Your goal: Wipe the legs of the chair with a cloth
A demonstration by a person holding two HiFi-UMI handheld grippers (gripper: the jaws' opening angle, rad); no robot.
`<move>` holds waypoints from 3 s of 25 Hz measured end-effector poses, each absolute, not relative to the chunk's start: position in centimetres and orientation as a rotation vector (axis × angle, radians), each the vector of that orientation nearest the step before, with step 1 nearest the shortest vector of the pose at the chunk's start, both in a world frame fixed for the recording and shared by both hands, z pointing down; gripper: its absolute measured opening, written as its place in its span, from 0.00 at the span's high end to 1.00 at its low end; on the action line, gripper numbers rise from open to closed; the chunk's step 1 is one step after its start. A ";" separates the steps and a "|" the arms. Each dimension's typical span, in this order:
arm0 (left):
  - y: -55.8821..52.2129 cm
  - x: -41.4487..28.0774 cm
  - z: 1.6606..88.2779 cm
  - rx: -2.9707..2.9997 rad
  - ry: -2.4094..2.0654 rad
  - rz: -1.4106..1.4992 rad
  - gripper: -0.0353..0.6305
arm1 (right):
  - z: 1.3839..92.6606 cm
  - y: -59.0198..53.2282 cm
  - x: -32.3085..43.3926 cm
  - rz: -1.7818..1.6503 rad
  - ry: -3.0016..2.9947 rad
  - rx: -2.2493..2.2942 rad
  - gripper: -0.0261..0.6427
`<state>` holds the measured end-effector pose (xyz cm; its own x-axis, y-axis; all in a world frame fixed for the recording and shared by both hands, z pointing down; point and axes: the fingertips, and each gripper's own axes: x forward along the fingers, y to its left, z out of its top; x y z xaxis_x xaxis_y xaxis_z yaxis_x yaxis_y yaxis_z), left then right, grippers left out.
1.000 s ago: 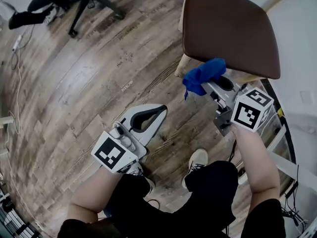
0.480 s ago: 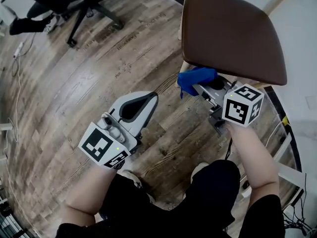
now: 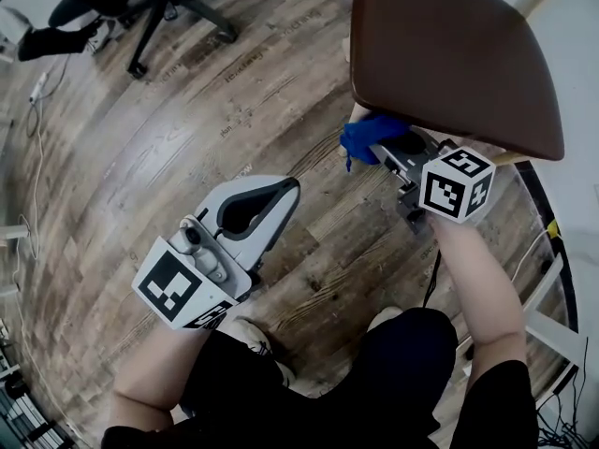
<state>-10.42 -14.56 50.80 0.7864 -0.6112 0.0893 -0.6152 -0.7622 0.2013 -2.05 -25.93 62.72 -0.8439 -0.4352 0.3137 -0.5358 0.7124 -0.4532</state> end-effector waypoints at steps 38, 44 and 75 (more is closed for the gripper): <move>-14.1 -9.9 52.1 2.764 -0.953 0.112 0.95 | 74.3 -25.9 -2.2 0.795 -2.603 0.908 0.86; -14.8 -8.8 51.6 2.777 -0.926 0.038 0.95 | 65.7 -25.2 -2.8 0.738 -2.746 0.942 0.86; -15.5 -5.3 51.7 2.788 -0.852 -0.017 0.95 | 54.5 -23.5 22.6 0.825 -2.589 1.624 0.86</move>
